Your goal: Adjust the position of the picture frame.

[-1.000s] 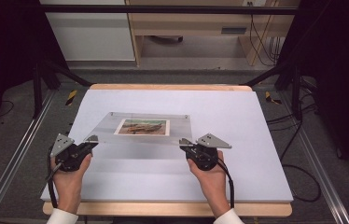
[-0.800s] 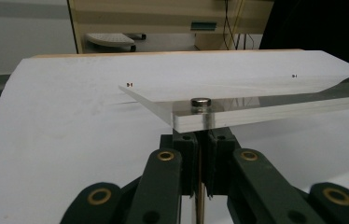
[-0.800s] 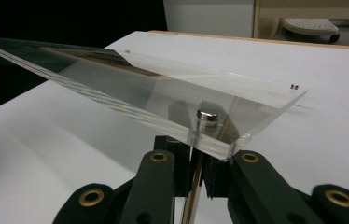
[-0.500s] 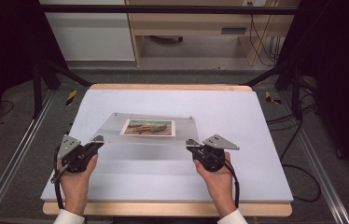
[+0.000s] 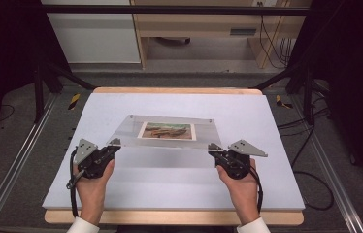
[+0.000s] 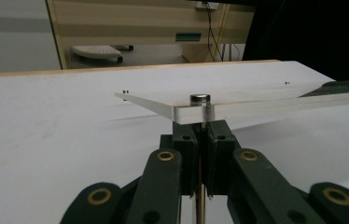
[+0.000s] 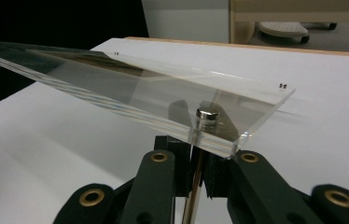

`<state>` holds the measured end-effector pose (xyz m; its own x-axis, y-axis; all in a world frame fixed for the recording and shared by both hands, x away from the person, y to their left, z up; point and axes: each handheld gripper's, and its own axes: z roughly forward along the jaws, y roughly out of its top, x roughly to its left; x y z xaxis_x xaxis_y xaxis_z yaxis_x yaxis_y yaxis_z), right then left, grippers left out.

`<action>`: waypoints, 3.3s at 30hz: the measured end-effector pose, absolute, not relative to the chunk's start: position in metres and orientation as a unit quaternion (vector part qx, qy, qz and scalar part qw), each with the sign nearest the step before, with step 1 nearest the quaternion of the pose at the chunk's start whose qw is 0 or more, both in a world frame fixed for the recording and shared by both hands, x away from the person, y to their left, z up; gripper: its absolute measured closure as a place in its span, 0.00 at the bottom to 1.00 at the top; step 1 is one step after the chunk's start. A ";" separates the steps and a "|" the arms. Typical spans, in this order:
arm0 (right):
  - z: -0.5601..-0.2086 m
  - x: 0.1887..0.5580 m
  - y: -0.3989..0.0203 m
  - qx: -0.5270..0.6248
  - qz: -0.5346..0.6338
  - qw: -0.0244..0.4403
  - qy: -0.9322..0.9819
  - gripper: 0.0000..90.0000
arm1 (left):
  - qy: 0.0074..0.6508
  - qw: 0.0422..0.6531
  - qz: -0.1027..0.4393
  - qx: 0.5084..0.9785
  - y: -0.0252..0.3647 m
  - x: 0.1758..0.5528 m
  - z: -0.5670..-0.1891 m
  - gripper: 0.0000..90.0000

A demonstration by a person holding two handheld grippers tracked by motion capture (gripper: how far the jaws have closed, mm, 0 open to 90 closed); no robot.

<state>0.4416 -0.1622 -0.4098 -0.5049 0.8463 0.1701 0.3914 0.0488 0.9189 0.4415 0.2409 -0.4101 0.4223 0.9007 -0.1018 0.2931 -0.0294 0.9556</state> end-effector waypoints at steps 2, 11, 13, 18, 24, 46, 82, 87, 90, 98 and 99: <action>-0.409 0.442 -0.169 0.450 0.522 0.223 0.689 0.92 | 0.452 0.530 0.288 0.657 0.237 0.442 -0.409 0.93; -0.411 0.439 -0.199 0.471 0.515 0.240 0.674 0.92 | 0.429 0.542 0.284 0.665 0.204 0.451 -0.408 0.93; -0.412 0.440 -0.202 0.472 0.516 0.241 0.673 0.92 | 0.428 0.542 0.283 0.665 0.203 0.451 -0.409 0.93; -0.412 0.442 -0.204 0.473 0.515 0.240 0.674 0.93 | 0.428 0.544 0.286 0.663 0.200 0.451 -0.411 0.93; -0.415 0.446 -0.205 0.479 0.510 0.245 0.672 0.93 | 0.429 0.543 0.287 0.663 0.198 0.452 -0.416 0.93; -0.425 0.454 -0.206 0.490 0.495 0.237 0.677 0.93 | 0.433 0.538 0.281 0.667 0.197 0.458 -0.430 0.93; -0.433 0.453 -0.204 0.484 0.490 0.232 0.687 0.93 | 0.440 0.528 0.269 0.674 0.199 0.456 -0.442 0.93; -0.436 0.451 -0.205 0.485 0.491 0.228 0.687 0.93 | 0.440 0.523 0.268 0.679 0.199 0.454 -0.444 0.93; -0.438 0.450 -0.206 0.486 0.492 0.222 0.687 0.93 | 0.443 0.518 0.265 0.682 0.199 0.452 -0.446 0.93; -0.442 0.448 -0.206 0.488 0.488 0.216 0.691 0.94 | 0.444 0.511 0.260 0.689 0.199 0.449 -0.450 0.93; -0.443 0.448 -0.206 0.489 0.487 0.216 0.691 0.94 | 0.443 0.508 0.259 0.692 0.199 0.448 -0.451 0.93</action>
<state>0.4477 -0.2063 -0.4428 -0.4292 0.8855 0.1778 0.4642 0.0474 0.8845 0.4485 0.1990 -0.4511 0.4736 0.8760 -0.0911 0.3484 -0.0914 0.9329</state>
